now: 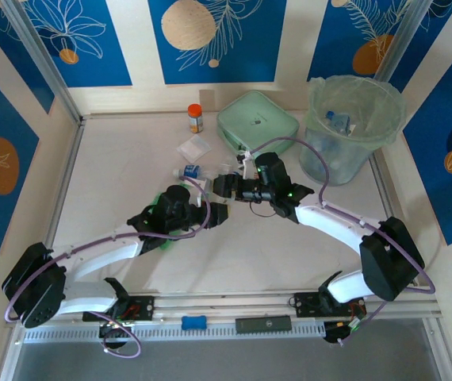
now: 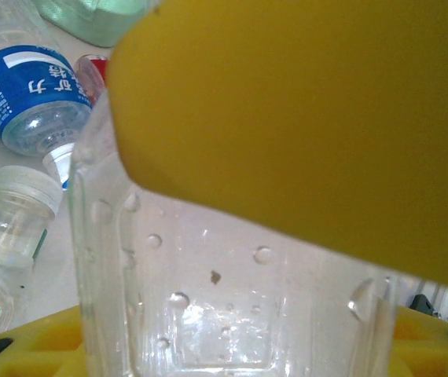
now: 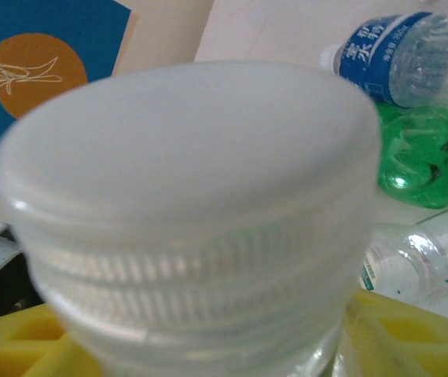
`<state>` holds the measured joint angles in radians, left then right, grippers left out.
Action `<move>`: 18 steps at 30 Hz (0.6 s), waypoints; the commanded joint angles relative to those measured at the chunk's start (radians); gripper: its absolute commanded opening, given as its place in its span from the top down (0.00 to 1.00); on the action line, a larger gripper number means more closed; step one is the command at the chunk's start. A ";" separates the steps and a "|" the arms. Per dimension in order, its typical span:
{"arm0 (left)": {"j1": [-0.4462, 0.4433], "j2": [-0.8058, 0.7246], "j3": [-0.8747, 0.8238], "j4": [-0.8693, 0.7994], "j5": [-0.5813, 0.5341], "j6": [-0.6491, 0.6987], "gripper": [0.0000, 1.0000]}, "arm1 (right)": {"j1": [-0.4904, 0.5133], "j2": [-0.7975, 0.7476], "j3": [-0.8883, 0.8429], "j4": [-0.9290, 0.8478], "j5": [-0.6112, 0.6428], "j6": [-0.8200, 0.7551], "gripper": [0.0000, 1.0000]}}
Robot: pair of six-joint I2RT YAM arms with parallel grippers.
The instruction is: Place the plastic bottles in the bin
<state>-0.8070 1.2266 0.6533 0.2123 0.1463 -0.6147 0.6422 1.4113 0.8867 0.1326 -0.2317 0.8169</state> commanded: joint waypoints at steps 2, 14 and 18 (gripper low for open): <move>0.006 -0.014 0.015 0.033 0.002 0.006 0.42 | 0.002 -0.002 0.014 -0.032 0.019 -0.023 0.44; 0.022 -0.139 -0.076 -0.066 -0.122 -0.034 0.09 | -0.117 -0.017 0.041 -0.123 0.090 -0.077 0.51; 0.056 -0.228 -0.123 -0.155 -0.260 -0.059 0.01 | -0.178 -0.061 0.063 -0.185 0.125 -0.104 0.51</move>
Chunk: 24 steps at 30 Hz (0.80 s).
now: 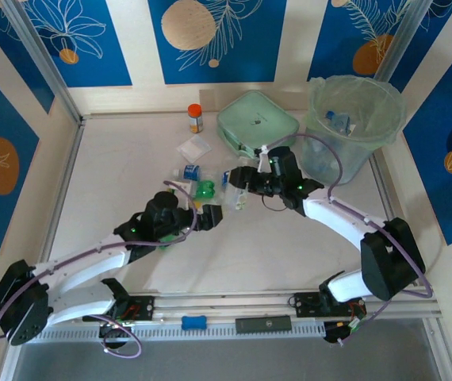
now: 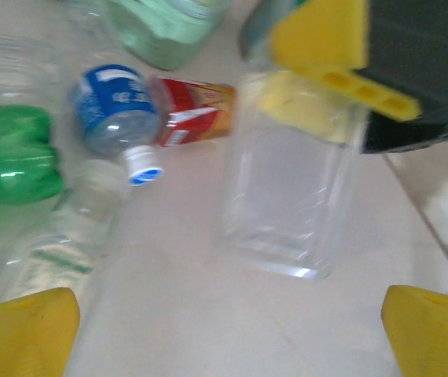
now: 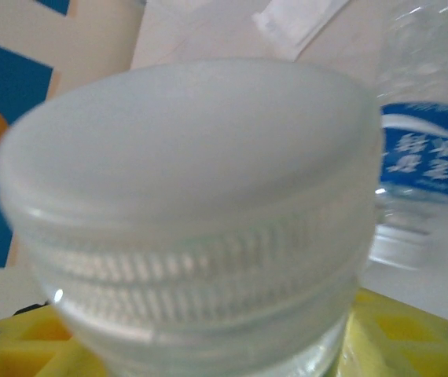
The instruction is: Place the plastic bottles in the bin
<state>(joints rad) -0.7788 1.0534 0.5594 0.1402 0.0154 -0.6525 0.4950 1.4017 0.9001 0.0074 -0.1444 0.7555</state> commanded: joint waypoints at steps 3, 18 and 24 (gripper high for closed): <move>0.062 -0.105 -0.052 -0.135 -0.205 -0.037 0.01 | -0.069 -0.090 0.093 -0.112 0.075 -0.079 0.51; 0.163 -0.091 -0.107 -0.104 -0.217 -0.069 0.01 | -0.316 -0.079 0.567 -0.313 0.224 -0.281 0.53; 0.167 -0.046 -0.102 -0.078 -0.179 -0.052 0.01 | -0.465 -0.032 0.676 -0.284 0.235 -0.237 0.53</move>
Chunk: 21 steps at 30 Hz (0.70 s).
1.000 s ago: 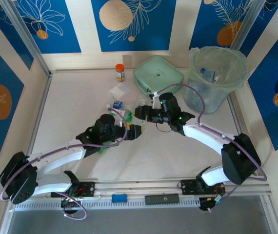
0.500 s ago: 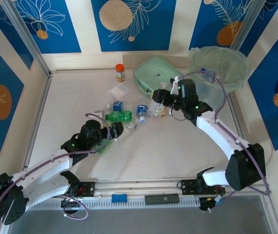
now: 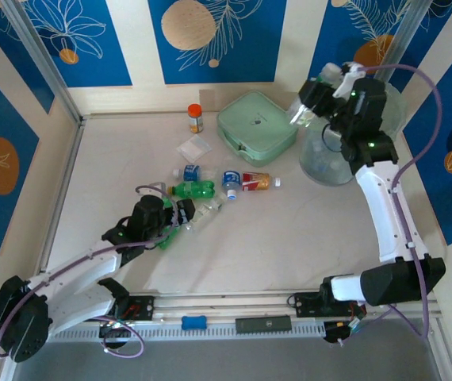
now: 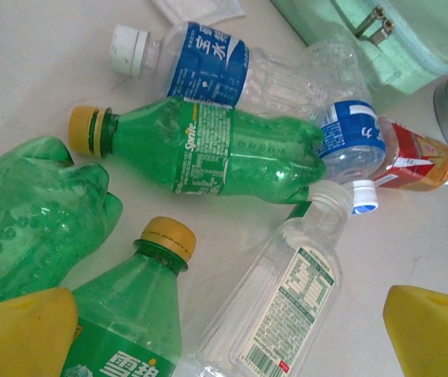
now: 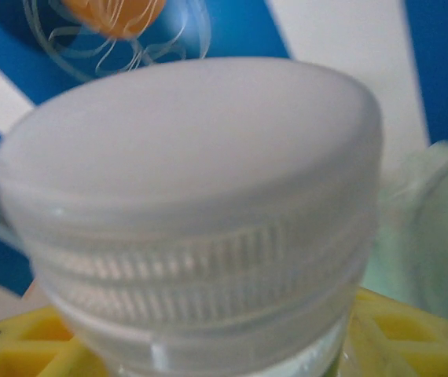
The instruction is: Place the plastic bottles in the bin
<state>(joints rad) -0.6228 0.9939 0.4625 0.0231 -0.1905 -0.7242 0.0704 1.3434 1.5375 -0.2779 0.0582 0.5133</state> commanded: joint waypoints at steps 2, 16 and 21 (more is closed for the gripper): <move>0.012 0.022 -0.005 0.043 0.038 0.025 0.01 | -0.085 0.045 0.056 0.023 0.064 0.021 0.53; 0.017 -0.009 -0.003 0.002 0.057 0.050 0.01 | -0.213 0.258 0.139 0.028 0.122 0.122 0.54; 0.018 -0.033 -0.002 -0.022 0.053 0.057 0.01 | -0.214 0.345 0.180 -0.027 0.091 0.143 0.52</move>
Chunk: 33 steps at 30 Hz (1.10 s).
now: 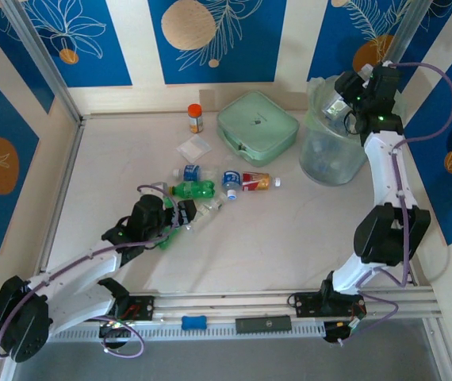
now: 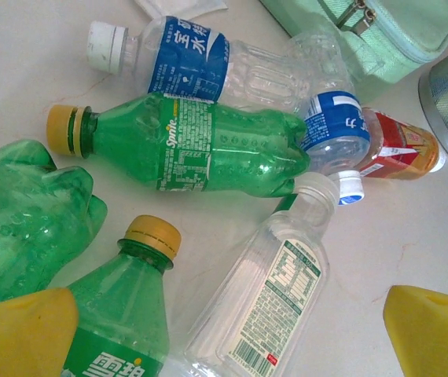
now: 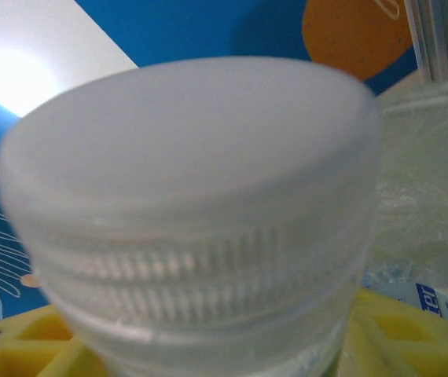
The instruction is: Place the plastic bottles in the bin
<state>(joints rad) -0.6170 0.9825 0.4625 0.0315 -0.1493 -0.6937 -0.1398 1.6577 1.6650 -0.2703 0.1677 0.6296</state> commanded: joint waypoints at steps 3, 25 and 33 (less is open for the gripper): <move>0.014 -0.029 -0.004 -0.036 0.008 0.022 0.01 | -0.006 0.080 0.090 -0.088 -0.038 0.036 0.50; 0.019 0.033 0.064 -0.043 0.064 0.058 0.01 | -0.034 -0.104 0.046 -0.141 -0.074 -0.006 0.12; 0.019 0.138 0.126 -0.019 0.118 0.083 0.01 | 0.081 -0.354 -0.291 -0.034 -0.140 0.002 0.11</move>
<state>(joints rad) -0.6106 1.0954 0.5461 -0.0074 -0.0711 -0.6418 -0.0967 1.3483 1.4670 -0.3424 0.0696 0.6430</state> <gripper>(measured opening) 0.993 0.886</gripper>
